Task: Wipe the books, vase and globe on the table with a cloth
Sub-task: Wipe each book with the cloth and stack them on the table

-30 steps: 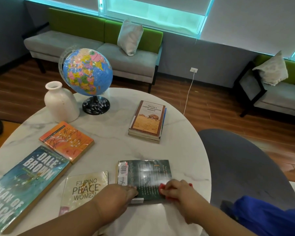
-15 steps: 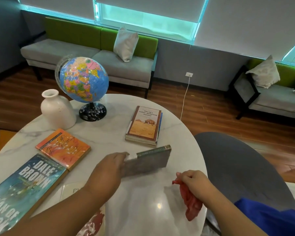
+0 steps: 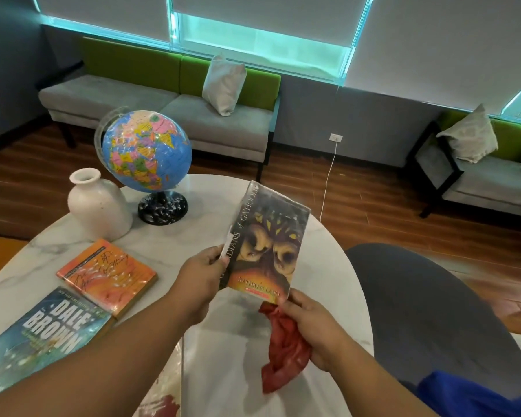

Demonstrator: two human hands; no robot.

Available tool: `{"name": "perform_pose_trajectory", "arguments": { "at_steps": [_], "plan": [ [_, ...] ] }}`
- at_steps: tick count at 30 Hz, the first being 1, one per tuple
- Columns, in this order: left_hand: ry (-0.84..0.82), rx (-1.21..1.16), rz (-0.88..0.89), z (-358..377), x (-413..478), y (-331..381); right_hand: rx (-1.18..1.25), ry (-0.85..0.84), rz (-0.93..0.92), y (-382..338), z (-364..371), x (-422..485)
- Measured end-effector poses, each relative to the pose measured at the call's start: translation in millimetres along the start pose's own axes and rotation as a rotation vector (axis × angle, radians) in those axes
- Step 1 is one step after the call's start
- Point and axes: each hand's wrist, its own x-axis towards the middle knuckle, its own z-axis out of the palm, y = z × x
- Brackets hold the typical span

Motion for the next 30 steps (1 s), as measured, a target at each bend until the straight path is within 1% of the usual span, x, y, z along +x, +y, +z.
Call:
{"name": "perform_pose_trajectory", "arguments": {
  "at_steps": [3, 5, 7, 8, 10, 13, 16, 18, 21, 24, 26, 30],
  "plan": [
    [-0.067, 0.088, -0.048, -1, 20, 10, -0.200, 0.153, -0.079, -19, -2, 20],
    [-0.104, 0.157, -0.064, -1, 38, 20, -0.274, 0.242, -0.108, -34, -3, 35],
    [-0.097, 0.169, -0.046, -1, 57, 29, -0.329, 0.297, -0.151, -51, -4, 53],
    [-0.068, 0.164, -0.032, 0, 66, 33, -0.345, 0.312, -0.176, -58, -4, 60],
    [-0.005, 0.164, -0.015, 1, 86, 35, -0.331, 0.326, -0.195, -68, -3, 78],
    [0.073, 0.179, -0.059, 1, 110, 30, -0.340, 0.371, -0.152, -71, 2, 101],
    [0.117, 0.204, -0.097, 3, 122, 24, -0.387, 0.411, -0.107, -62, 6, 120],
    [0.127, 0.245, -0.119, 4, 125, 18, -0.481, 0.424, -0.078, -56, 8, 128],
    [0.158, 0.377, -0.128, 1, 124, 2, -0.760, 0.448, -0.090, -54, 10, 132],
    [0.204, 0.396, -0.091, -2, 122, -12, -0.968, 0.456, -0.074, -59, 10, 128],
    [0.208, 0.399, -0.066, -1, 118, -17, -1.033, 0.446, -0.045, -57, 9, 124],
    [0.192, 0.465, -0.040, 0, 115, -22, -1.039, 0.440, -0.044, -51, 5, 122]
  ]
}}
